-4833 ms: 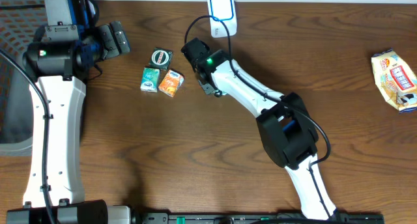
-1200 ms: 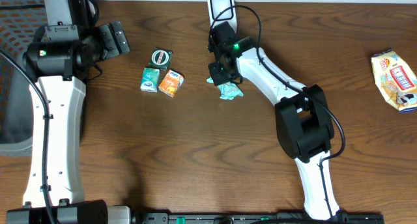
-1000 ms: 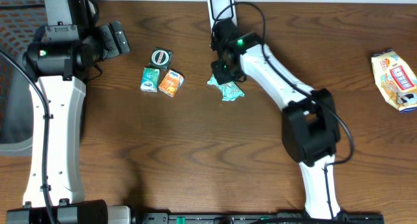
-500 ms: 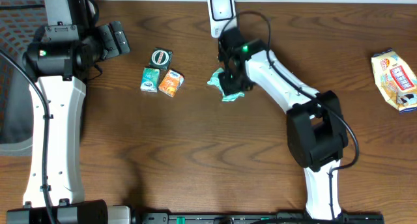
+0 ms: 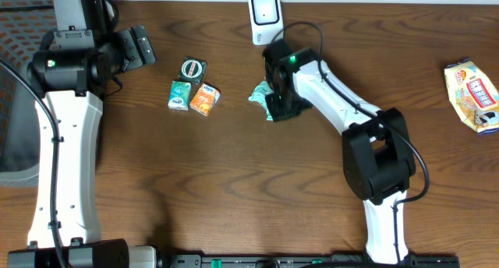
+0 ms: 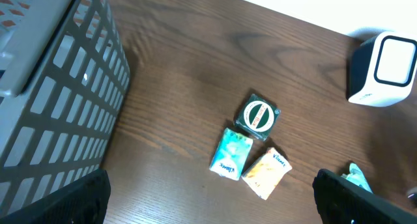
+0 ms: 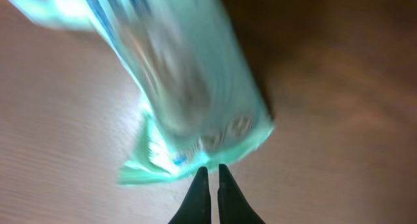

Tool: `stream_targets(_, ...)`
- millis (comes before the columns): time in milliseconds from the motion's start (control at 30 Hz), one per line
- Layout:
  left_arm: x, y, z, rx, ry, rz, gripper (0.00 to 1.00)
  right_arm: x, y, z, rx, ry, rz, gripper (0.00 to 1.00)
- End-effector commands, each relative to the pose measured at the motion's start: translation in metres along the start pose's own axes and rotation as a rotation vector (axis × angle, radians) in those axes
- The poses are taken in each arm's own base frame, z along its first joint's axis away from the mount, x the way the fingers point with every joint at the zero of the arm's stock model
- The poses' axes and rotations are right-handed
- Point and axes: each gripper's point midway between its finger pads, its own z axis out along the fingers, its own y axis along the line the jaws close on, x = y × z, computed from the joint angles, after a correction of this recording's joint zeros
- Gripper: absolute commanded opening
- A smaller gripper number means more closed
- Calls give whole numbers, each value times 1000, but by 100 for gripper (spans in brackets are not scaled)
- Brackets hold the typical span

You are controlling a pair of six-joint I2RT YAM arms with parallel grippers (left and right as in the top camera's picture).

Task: Scan the item barcode
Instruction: 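Hold and turn the green pack below the scanner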

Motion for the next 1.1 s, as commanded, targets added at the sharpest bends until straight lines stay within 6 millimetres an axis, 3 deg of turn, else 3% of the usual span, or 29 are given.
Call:
stream_targets(0, 2, 3, 3, -15, 9, -8, 98, -46, 3, -57, -7, -233, 9, 1)
stream_targets(133, 2, 3, 3, -15, 9, -8, 98, -71, 8, -59, -26, -328, 7, 1)
stream_targets(267, 2, 3, 3, -15, 9, -8, 98, -75, 9, -45, -27, -324, 5, 1)
stream_targets(433, 2, 3, 3, -15, 9, -8, 98, -71, 21, -18, -68, -269, -10, 1)
stream_targets(600, 2, 2, 3, -15, 9, -7, 97, -54, 45, 25, -89, -166, -53, 1)
stream_targets(733, 2, 2, 3, -15, 9, -7, 98, -45, 57, 44, -84, -125, -80, 1)
stream_targets(867, 2, 3, 3, -15, 9, -7, 98, -46, 62, 34, -78, -141, -92, 1)
stream_targets(967, 2, 3, 3, -15, 9, -8, 98, -52, 55, 8, -44, -185, -88, 4)
stream_targets(1067, 2, 3, 3, -15, 9, -8, 98, -59, 40, -25, 26, -245, -72, 13)
